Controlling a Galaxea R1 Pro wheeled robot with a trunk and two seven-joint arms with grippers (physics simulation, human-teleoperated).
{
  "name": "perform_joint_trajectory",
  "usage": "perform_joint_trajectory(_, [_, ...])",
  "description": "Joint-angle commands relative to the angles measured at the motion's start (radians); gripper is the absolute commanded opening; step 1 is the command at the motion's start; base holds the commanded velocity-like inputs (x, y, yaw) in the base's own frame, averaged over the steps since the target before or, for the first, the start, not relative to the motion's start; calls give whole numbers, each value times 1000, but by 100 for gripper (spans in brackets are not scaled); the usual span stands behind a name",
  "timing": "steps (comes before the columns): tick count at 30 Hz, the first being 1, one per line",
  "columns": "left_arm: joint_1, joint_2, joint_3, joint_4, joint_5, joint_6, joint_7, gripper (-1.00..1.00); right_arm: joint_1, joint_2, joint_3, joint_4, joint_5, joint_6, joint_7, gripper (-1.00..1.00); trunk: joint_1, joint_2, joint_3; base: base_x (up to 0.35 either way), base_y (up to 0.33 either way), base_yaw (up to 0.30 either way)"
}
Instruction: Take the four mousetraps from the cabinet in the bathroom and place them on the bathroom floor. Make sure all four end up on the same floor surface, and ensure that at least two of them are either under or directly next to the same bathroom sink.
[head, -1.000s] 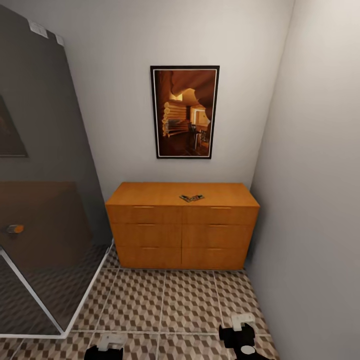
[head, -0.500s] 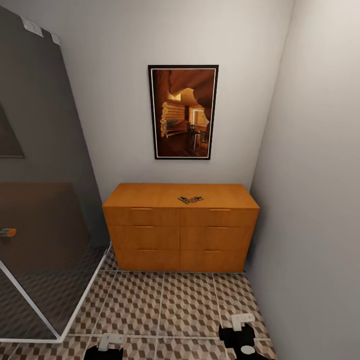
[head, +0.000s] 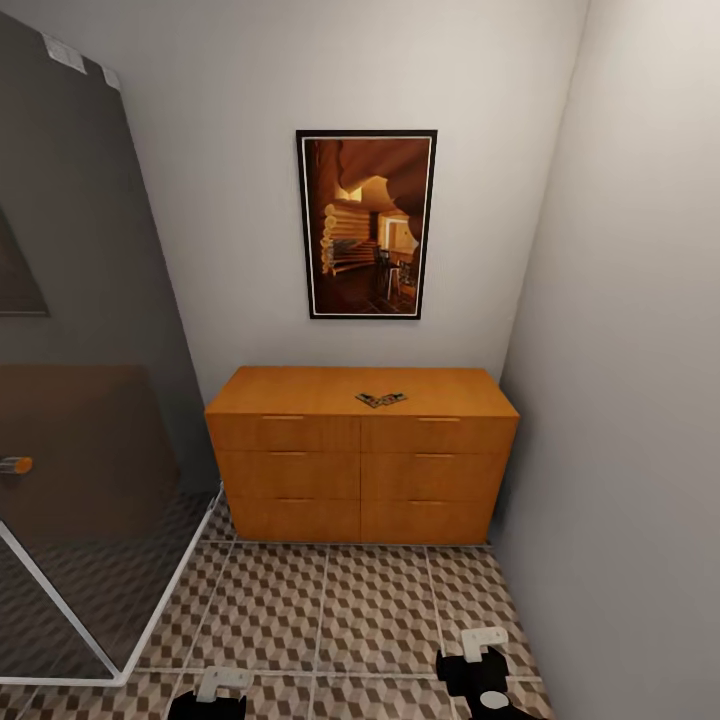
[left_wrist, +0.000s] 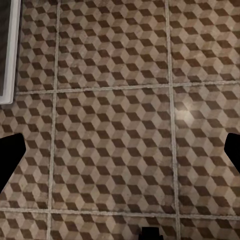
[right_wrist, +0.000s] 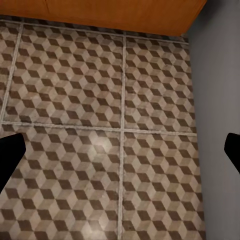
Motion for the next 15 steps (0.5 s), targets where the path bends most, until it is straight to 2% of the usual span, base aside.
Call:
perform_joint_trajectory(1, [-1,-1,-8,3,7,-5,0,100,-1,1,8,1,-9,-4,-3,100,1,-2,-2,0,0,0])
perform_joint_trajectory(15, [-1,-1,-8,3,7,-5,0,100,-1,0,8,1,-9,-4,-3,100,1,-2,-2,0,0,0])
